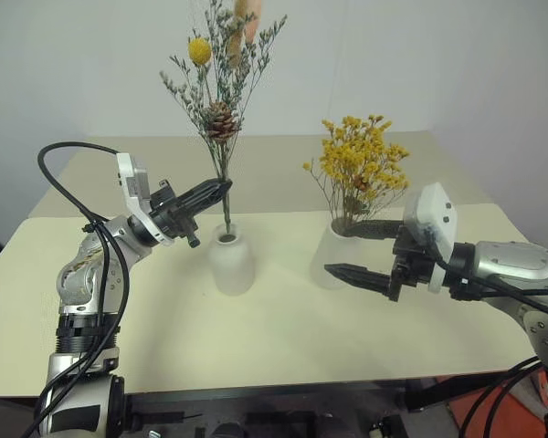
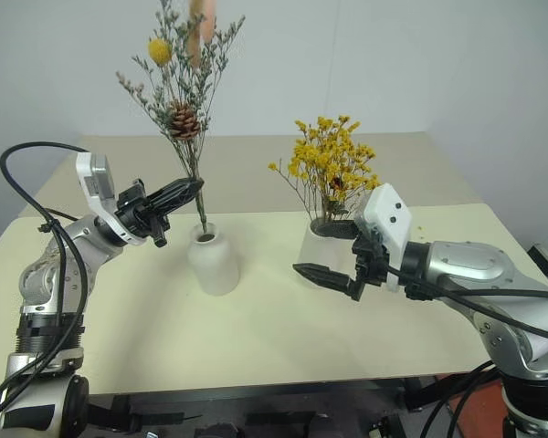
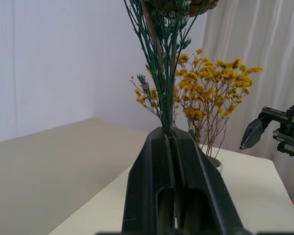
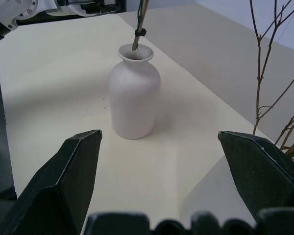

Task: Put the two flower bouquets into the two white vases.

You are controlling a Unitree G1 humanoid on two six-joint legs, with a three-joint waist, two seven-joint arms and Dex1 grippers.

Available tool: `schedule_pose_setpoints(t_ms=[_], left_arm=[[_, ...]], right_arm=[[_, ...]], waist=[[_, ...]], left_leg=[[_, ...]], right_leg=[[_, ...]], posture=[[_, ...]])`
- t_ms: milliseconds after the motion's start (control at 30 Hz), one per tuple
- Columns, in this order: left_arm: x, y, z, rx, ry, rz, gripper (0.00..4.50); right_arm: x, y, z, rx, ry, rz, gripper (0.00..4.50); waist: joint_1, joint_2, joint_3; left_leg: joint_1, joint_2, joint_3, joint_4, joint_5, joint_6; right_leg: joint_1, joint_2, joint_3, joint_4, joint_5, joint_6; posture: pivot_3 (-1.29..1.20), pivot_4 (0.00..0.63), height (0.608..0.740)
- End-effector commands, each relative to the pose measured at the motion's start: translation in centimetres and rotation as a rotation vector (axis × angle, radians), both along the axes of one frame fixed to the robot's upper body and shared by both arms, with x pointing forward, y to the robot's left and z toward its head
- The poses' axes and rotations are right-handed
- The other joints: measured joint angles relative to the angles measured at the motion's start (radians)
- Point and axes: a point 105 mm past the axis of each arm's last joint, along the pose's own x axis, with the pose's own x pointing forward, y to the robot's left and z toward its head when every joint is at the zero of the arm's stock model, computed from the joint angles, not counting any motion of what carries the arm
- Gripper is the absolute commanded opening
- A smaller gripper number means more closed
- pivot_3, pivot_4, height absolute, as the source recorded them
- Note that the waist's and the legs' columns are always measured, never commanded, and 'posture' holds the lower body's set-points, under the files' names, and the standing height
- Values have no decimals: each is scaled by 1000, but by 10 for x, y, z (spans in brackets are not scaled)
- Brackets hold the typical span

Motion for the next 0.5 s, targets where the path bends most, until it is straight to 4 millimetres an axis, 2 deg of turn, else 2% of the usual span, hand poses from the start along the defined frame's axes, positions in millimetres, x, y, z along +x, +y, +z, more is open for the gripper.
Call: schedule_pose_setpoints(t_ms=[33, 467, 500], left_arm=[[-6, 1, 3, 12, -32, 11, 58], [-10, 6, -10, 24, 10, 56, 58], [-10, 6, -10, 17, 10, 63, 261]], right_arm=[[-5, -2, 9, -3, -44, -6, 4500], [-5, -1, 9, -5, -42, 0, 4500], [-6, -1, 10, -5, -43, 2, 4500]], waist=[[-2, 0, 0], [0, 0, 0], [0, 0, 0]], left_leg=[[0, 0, 0, 0, 0, 0], [1, 1, 0, 0, 0, 0], [1, 1, 0, 0, 0, 0]], right_leg=[[0, 0, 0, 0, 0, 0], [0, 1, 0, 1, 0, 0], [0, 1, 0, 1, 0, 0]], posture=[[0, 150, 740], [0, 150, 740], [0, 150, 740]])
